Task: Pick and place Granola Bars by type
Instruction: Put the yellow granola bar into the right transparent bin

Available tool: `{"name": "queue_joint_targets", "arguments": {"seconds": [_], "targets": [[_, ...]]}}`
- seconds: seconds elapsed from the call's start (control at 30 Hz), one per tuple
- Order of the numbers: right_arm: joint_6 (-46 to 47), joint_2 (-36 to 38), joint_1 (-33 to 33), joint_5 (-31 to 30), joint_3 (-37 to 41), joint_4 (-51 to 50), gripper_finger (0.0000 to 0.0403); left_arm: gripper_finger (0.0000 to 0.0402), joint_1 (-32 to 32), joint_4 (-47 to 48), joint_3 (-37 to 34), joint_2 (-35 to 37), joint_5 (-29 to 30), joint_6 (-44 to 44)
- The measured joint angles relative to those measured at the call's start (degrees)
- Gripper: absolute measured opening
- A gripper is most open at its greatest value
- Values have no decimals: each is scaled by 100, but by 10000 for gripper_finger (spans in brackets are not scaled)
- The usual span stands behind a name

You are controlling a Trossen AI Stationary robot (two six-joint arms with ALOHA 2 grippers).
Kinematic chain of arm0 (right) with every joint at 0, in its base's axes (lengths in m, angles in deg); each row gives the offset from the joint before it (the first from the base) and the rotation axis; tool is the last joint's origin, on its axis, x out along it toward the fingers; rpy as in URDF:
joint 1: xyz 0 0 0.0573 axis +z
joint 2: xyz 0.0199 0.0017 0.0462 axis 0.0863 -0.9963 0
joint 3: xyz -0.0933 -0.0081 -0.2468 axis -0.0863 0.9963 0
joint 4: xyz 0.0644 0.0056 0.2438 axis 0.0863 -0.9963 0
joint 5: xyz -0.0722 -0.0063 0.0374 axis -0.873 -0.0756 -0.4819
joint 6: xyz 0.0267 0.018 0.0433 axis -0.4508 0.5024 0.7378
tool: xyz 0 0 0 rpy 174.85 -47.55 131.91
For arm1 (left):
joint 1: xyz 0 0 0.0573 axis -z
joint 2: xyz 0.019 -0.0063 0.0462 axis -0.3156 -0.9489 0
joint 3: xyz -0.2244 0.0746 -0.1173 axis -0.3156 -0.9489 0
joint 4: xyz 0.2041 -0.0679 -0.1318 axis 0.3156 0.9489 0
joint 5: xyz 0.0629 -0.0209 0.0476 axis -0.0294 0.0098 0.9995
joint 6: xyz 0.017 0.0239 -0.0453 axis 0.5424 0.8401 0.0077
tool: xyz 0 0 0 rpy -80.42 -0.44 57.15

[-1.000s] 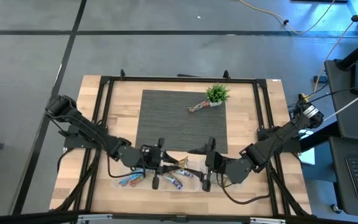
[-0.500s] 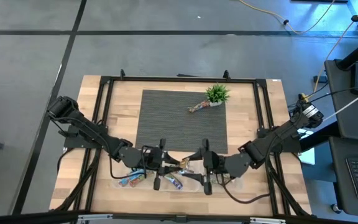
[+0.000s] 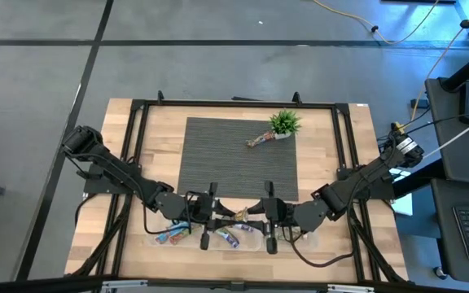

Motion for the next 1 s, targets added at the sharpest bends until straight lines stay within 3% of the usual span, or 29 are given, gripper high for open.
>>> {"name": "queue_joint_targets", "arguments": {"seconds": [0.17, 0.4, 0.57, 0.8, 1.0], "targets": [[2, 0, 0, 2, 0, -17, 105, 86, 0, 160, 0, 38, -2, -172], [284, 10, 8, 4, 0, -420, 96, 132, 0, 1257, 0, 330, -1, -463], [1378, 11, 9, 163, 0, -1685, 98, 148, 17, 1719, 2, 533, -240, -460], [3356, 11, 42, 1564, 0, -3608, 99, 148, 15, 2022, 0, 599, -272, -457], [4675, 11, 189, 1930, 0, -5045, 99, 152, -61, 2103, 0, 599, -235, -263]]}}
